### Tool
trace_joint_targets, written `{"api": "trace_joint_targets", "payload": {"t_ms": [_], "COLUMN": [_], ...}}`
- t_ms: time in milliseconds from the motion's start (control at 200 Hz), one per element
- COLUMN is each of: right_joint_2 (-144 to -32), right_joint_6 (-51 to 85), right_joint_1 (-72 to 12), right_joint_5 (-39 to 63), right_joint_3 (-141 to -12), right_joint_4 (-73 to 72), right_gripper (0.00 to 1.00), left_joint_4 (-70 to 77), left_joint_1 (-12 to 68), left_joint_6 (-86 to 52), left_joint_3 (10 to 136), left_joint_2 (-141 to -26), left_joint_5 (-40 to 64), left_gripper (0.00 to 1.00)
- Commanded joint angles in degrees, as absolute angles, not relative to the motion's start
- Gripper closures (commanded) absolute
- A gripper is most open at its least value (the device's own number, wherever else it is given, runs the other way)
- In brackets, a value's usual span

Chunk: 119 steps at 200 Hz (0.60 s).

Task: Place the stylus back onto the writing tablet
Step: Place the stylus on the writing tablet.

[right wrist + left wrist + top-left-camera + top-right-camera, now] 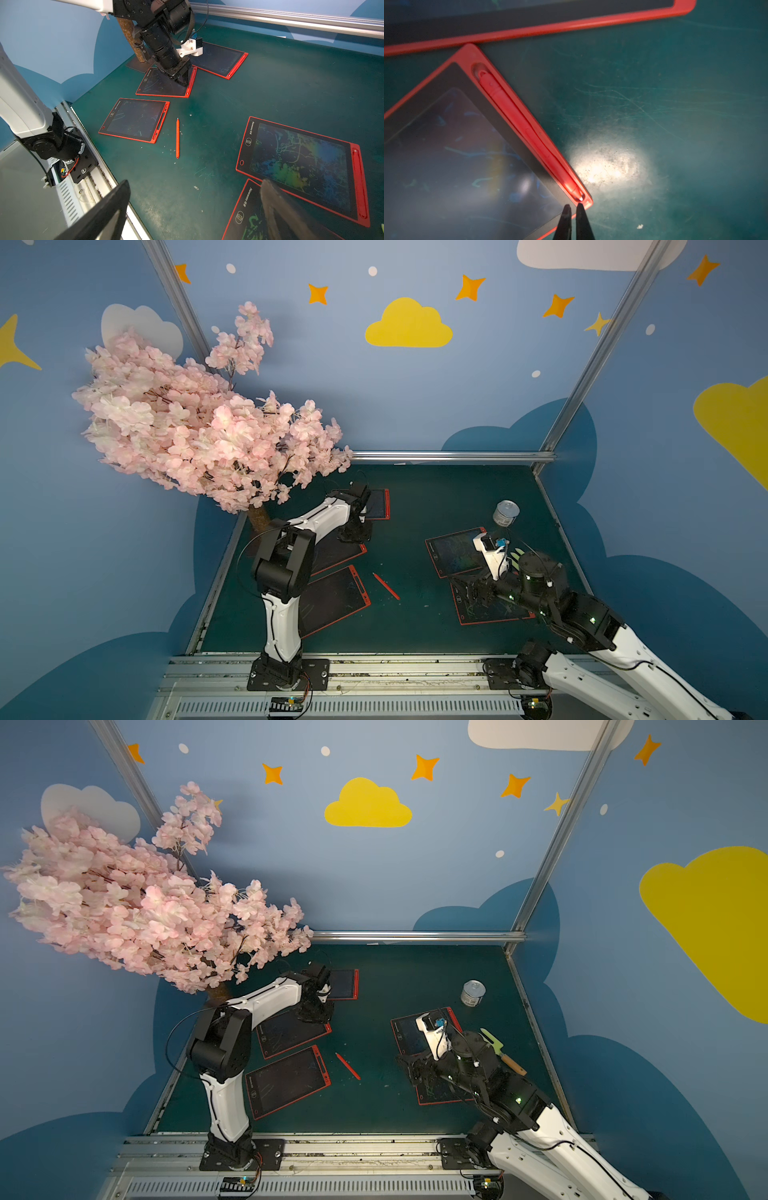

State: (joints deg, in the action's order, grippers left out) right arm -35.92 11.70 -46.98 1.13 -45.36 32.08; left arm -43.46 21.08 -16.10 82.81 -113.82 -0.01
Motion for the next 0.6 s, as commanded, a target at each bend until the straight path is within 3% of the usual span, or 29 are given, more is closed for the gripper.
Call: {"api": "trace_joint_targets", "payload": {"t_ms": [0, 591], "right_joint_2": [-35.94, -36.2], "right_joint_6": [11.86, 11.57], "right_joint_1": [-47.25, -47.21], "right_joint_5": [0.79, 0.79], "right_joint_3": [-45.29, -45.28], "right_joint_4": [32.79, 32.56], "right_gripper": [0.03, 0.03], "left_joint_4": [-44.04, -44.27], "left_joint_1": [21.18, 21.19], "left_joint_6": [-17.08, -17.99], "left_joint_3": [83.5, 84.77], "left_joint_2": [-115.08, -117.34], "left_joint_5": [-0.44, -1.93], "left_gripper": [0.91, 0.91]}}
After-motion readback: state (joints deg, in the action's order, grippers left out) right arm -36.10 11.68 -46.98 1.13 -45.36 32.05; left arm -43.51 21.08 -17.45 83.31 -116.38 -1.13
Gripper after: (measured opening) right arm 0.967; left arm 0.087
